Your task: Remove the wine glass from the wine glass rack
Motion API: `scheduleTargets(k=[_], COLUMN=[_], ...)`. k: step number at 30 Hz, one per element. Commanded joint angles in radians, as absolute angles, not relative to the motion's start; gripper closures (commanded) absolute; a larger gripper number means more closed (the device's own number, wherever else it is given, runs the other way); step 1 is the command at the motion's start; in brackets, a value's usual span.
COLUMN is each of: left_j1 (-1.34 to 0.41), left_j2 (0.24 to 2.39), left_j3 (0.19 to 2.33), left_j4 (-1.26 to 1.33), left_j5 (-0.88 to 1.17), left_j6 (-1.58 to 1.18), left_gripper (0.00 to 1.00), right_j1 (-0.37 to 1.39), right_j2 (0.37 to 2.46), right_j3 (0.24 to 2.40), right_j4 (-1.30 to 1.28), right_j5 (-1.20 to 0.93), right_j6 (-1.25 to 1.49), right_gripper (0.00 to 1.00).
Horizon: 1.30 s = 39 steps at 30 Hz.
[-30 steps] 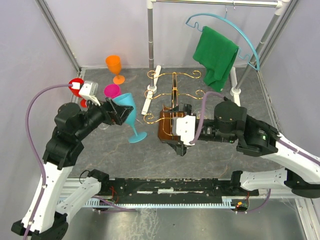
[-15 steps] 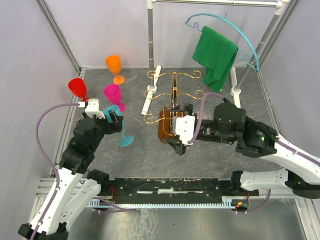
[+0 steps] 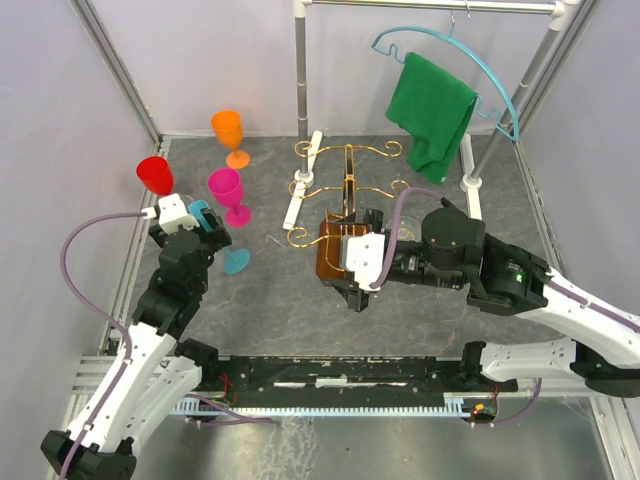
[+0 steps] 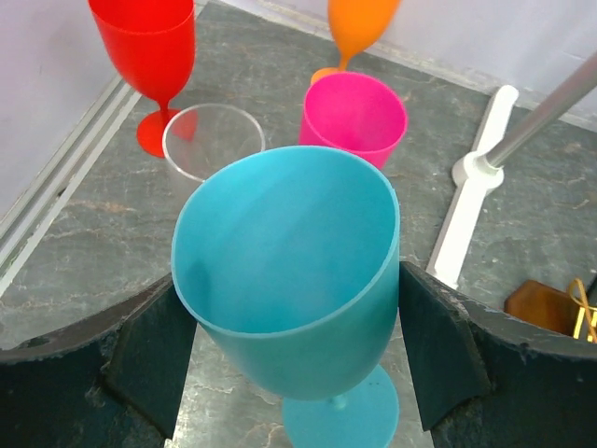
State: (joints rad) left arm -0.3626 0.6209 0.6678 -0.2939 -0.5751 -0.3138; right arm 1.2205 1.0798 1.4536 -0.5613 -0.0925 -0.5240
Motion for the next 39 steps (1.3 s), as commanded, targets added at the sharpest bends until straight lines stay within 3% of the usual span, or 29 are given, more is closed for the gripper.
scheduleTargets(k=[1, 8, 17, 29, 31, 35, 39], left_j1=[-0.378, -0.43, -0.707, -0.719, -0.719, -0.73, -0.736], left_j2=[0.624, 0.688, 0.819, 0.917, 0.961, 1.008, 1.019], left_j3=[0.607, 0.601, 0.547, 0.362, 0.356, 0.338, 0.317], left_j4=[-0.159, -0.125, 0.03, 0.436, 0.478, 0.559, 0.609], left_j5=[-0.669, -0.732, -1.032, -1.167, -1.18, -1.206, -1.217], left_j6=[-0.37, -0.371, -0.276, -0.131, -0.117, -0.087, -0.066], left_gripper=[0.21, 0.23, 0.23, 0.21, 0.21, 0.21, 0.2], right_j1=[1.226, 1.225, 1.226, 1.226, 1.225, 1.213, 1.203], right_j2=[1.054, 1.043, 1.029, 1.008, 1.02, 1.052, 0.957], right_j3=[1.453, 1.443, 1.427, 1.395, 1.419, 1.526, 1.511], right_j4=[-0.518, -0.519, -0.518, -0.524, -0.529, -0.633, -0.691], right_j5=[-0.085, -0.075, -0.06, -0.017, 0.064, 0.446, 0.647], right_j6=[-0.523, -0.531, -0.541, -0.541, -0.478, -0.264, -0.034], right_gripper=[0.0, 0.0, 0.01, 0.01, 0.01, 0.0, 0.06])
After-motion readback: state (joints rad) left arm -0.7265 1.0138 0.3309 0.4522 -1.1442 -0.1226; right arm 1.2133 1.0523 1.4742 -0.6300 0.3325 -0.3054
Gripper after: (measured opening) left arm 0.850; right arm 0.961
